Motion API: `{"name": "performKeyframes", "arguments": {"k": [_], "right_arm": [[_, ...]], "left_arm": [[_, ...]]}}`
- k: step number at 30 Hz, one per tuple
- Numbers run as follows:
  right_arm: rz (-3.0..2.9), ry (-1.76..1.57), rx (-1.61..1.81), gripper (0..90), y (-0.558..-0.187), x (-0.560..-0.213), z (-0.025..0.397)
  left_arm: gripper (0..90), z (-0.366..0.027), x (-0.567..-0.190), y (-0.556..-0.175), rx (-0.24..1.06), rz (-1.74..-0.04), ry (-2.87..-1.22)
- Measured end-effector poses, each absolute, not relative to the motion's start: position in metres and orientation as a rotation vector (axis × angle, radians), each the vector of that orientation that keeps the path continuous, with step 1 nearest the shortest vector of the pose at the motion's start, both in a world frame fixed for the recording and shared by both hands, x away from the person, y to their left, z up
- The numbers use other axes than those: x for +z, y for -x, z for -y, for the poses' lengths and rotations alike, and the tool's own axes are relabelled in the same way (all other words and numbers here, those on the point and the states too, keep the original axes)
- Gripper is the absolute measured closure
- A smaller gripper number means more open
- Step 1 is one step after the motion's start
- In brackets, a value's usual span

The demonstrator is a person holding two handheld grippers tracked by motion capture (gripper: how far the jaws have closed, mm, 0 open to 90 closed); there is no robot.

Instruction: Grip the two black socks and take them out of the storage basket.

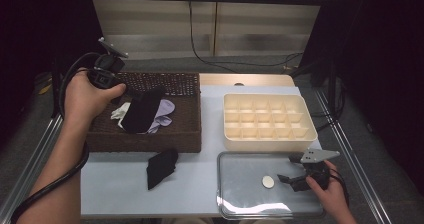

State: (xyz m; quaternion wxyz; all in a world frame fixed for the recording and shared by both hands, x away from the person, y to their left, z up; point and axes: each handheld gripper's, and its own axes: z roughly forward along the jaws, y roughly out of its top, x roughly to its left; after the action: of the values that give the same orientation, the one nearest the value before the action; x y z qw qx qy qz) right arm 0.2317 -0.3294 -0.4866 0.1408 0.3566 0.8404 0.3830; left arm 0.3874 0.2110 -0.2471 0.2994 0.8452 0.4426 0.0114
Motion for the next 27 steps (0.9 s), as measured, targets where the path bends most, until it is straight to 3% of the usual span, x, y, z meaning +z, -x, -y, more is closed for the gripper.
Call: {"name": "performKeyframes", "arguments": {"k": [27], "right_arm": [[-2.428,-1.029,1.106,16.2,-0.232,-0.487,0.329]], "left_arm": [[86.1,-0.193,-0.245,-0.346,0.012,-1.018,-2.283]]}}
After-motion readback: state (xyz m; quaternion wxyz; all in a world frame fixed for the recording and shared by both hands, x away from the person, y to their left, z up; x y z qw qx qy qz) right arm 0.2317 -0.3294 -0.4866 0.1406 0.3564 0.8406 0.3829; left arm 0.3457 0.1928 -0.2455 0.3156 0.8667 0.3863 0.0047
